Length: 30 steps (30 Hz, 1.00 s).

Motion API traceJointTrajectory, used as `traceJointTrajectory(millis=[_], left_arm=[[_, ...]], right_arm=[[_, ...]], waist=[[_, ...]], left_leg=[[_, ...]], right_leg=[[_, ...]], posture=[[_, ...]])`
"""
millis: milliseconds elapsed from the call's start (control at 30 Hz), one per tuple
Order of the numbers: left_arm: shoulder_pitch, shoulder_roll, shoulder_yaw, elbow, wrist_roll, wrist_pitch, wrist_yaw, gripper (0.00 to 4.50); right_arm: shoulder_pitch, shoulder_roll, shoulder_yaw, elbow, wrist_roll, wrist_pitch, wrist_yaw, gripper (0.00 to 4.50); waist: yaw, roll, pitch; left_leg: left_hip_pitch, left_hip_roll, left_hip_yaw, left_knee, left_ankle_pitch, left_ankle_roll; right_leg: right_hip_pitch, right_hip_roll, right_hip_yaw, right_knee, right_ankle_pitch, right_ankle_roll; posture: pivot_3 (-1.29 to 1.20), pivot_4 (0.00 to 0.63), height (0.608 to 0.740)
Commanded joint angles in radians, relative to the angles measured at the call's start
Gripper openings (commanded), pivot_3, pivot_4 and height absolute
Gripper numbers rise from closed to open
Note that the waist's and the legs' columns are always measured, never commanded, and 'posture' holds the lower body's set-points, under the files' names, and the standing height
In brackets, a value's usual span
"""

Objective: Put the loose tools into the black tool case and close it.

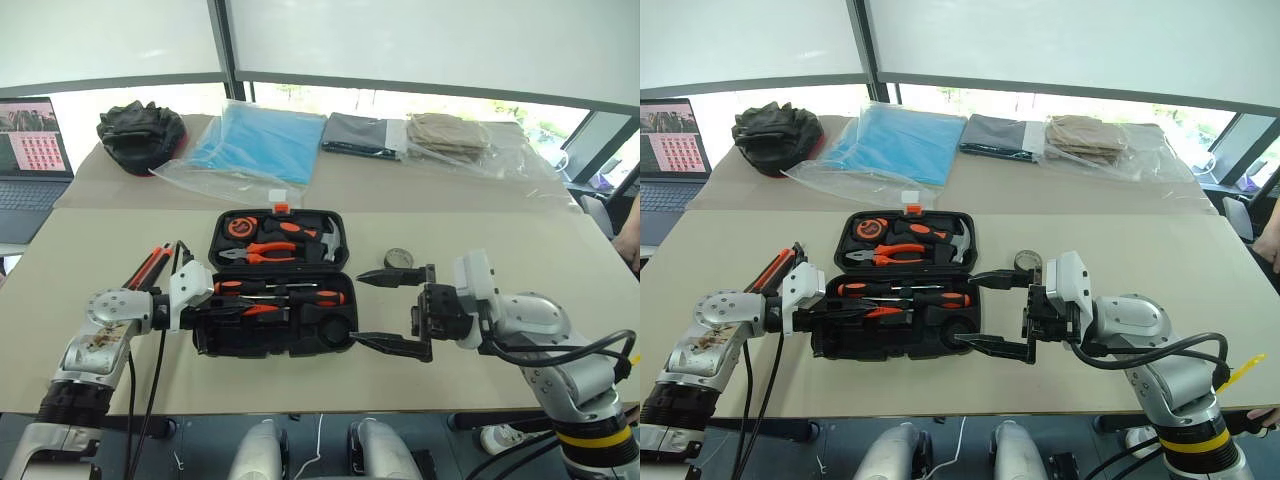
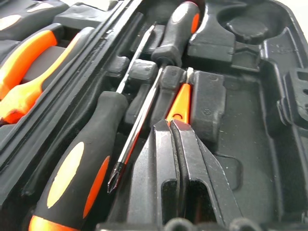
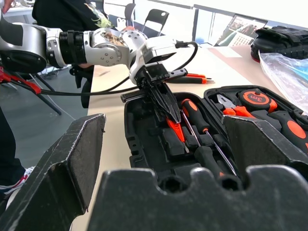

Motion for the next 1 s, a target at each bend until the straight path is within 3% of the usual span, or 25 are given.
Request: traceJointTrajectory(millis=[33, 167, 300, 400, 567, 733, 833, 900, 1000], left_arm=[[0.082, 0.011, -0.014, -0.01, 0.011, 0.028, 0.001, 0.08], [0.149, 0.004, 0.039, -0.045, -0.011, 0.002, 0.037, 0.08], [0.247, -0.04, 0.208, -0.164, -0.151, 0.054, 0.134, 0.08], [0.343, -0.068, 0.345, -0.217, -0.148, 0.013, 0.241, 0.76], [0.602, -0.201, 0.658, -0.277, -0.182, -0.116, 0.387, 2.69], [0.801, -0.352, 0.803, -0.28, -0.257, -0.105, 0.483, 4.42], [0.842, -0.402, 0.84, -0.263, -0.286, -0.096, 0.534, 4.48], [0.846, -0.419, 0.852, -0.268, -0.312, -0.079, 0.568, 4.48], [0.826, -0.386, 0.824, -0.337, -0.35, -0.009, 0.589, 4.48]], right_arm=[[-0.016, 0.005, 0.0, -0.008, 0.013, -0.002, 0.005, 4.5], [-0.025, 0.014, 0.003, 0.009, 0.004, -0.013, 0.006, 4.5], [-0.002, 0.039, -0.016, 0.009, 0.023, -0.041, 0.005, 4.5], [0.012, 0.057, -0.038, 0.019, 0.017, -0.088, 0.025, 4.5], [-0.008, 0.144, -0.035, 0.12, -0.069, -0.261, 0.019, 4.5], [-0.001, 0.207, -0.012, 0.148, -0.073, -0.318, 0.027, 4.5], [-0.008, 0.215, -0.006, 0.165, -0.071, -0.32, 0.037, 4.5], [-0.016, 0.215, -0.001, 0.18, -0.072, -0.32, 0.051, 4.5], [-0.031, 0.224, 0.003, 0.188, -0.061, -0.313, 0.058, 4.5]], waist=[[-0.003, 0.001, -0.001], [-0.011, 0.003, -0.002], [-0.027, 0.003, -0.002], [-0.028, 0.002, -0.001], [-0.029, -0.001, -0.002], [-0.018, -0.003, -0.003], [-0.002, -0.005, -0.003], [0.004, -0.007, -0.004], [0.004, -0.009, -0.006]], left_leg=[[0.001, 0.0, 0.001, -0.001, 0.0, 0.0], [0.003, 0.001, 0.003, -0.003, 0.0, 0.0], [0.003, 0.002, 0.006, -0.005, 0.0, 0.0], [0.003, 0.003, 0.006, -0.006, 0.0, 0.0], [0.003, 0.003, 0.008, -0.005, -0.001, 0.0], [0.002, 0.003, 0.011, -0.005, -0.004, 0.002], [0.002, 0.001, 0.011, -0.004, -0.005, 0.002], [0.002, 0.001, 0.011, -0.004, -0.005, 0.001], [0.002, 0.001, 0.011, -0.004, -0.009, -0.006]], right_leg=[[0.0, 0.0, 0.001, 0.0, 0.0, 0.0], [-0.001, 0.0, 0.004, 0.0, 0.0, 0.0], [-0.002, 0.001, 0.008, 0.0, 0.0, -0.001], [-0.003, 0.001, 0.009, 0.0, 0.0, -0.001], [-0.003, 0.0, 0.009, -0.002, 0.001, 0.001], [-0.005, -0.002, 0.011, -0.004, 0.0, 0.001], [-0.005, -0.004, 0.01, -0.004, -0.004, -0.003], [-0.008, -0.005, 0.01, -0.004, -0.008, 0.002], [-0.009, -0.006, 0.009, -0.004, -0.008, 0.003]], posture=[[0.0, 0.15, 0.74], [0.0, 0.15, 0.74], [0.0, 0.15, 0.74], [0.0, 0.15, 0.74], [0.0, 0.15, 0.74], [0.0, 0.15, 0.74], [0.0, 0.15, 0.74], [0.0, 0.15, 0.74], [0.0, 0.15, 0.74]])
